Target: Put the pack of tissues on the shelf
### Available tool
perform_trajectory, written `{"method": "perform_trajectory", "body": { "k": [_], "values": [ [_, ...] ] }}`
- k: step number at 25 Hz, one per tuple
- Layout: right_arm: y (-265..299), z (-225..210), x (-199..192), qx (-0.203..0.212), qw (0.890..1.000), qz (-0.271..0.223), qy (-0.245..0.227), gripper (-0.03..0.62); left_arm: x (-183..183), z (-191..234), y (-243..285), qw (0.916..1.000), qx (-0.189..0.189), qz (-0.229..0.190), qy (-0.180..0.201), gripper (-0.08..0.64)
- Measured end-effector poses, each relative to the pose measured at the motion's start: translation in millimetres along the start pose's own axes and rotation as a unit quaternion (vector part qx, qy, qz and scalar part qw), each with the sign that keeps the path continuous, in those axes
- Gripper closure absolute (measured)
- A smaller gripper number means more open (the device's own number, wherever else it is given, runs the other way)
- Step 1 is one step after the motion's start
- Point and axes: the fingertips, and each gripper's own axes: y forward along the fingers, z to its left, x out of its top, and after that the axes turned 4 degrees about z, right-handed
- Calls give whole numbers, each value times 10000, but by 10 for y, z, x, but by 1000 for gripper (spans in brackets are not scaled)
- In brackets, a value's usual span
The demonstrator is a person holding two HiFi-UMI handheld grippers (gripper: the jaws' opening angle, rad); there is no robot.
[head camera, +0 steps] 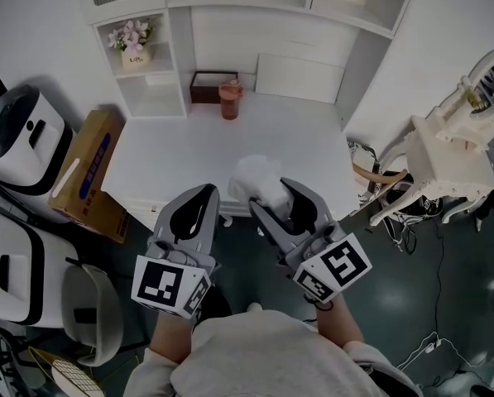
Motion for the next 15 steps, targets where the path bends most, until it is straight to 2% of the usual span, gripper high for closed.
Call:
{"method": "perform_trajectory", "body": {
  "k": [15],
  "values": [
    [1038, -216, 2, -499, 9987, -13, 32, 380, 37, 979, 563, 9985, -548, 26, 20, 558]
  ]
}}
